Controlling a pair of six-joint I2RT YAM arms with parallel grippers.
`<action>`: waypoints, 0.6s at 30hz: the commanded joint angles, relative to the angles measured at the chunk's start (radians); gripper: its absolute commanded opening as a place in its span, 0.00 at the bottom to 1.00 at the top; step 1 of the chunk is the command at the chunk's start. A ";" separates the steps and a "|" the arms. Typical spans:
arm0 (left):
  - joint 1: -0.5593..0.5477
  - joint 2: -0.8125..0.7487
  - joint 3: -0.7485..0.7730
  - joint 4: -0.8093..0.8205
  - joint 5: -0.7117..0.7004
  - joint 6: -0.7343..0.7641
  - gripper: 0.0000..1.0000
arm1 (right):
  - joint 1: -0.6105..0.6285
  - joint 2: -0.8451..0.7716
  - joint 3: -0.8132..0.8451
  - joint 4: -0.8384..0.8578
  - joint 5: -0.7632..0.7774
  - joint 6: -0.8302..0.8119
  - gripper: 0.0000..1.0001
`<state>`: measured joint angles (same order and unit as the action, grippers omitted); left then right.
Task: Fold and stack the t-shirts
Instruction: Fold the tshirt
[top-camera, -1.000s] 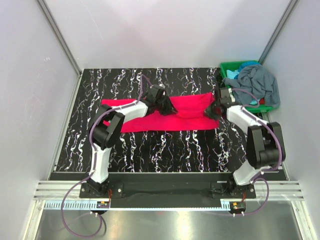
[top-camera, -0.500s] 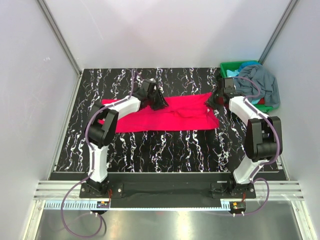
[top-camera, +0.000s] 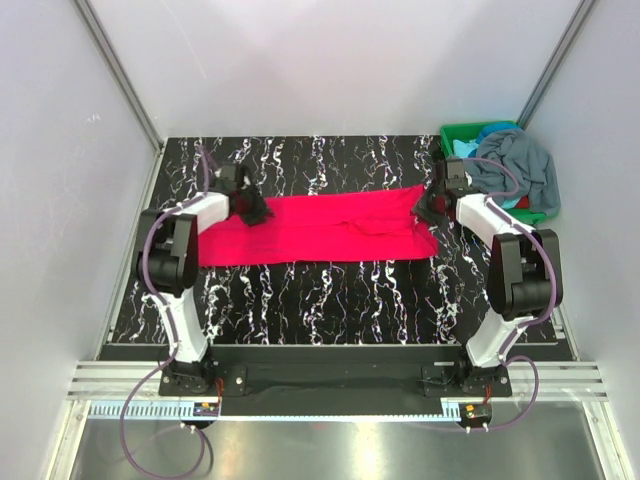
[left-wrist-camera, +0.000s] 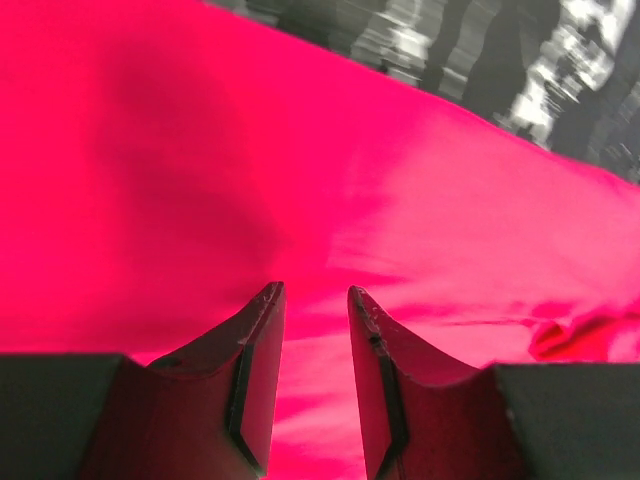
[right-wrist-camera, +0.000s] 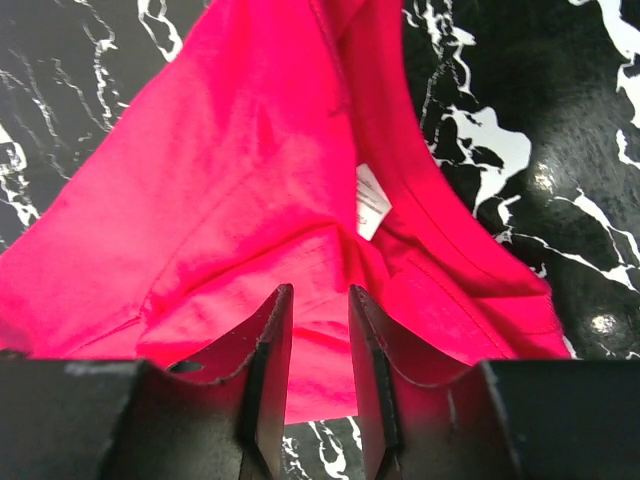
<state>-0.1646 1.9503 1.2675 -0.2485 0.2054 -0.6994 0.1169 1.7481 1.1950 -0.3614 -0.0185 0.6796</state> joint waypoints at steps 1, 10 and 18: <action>0.086 -0.090 -0.019 -0.014 0.022 0.041 0.37 | 0.001 0.005 -0.014 -0.005 0.028 -0.012 0.36; 0.200 -0.057 -0.086 -0.018 0.019 0.037 0.38 | 0.001 0.079 -0.071 0.016 0.008 -0.031 0.26; 0.217 -0.105 -0.122 -0.149 -0.233 0.031 0.38 | 0.003 0.120 -0.080 0.024 0.060 -0.060 0.24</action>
<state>0.0391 1.8854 1.1671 -0.2893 0.1375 -0.6857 0.1169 1.8366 1.1179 -0.3515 -0.0101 0.6506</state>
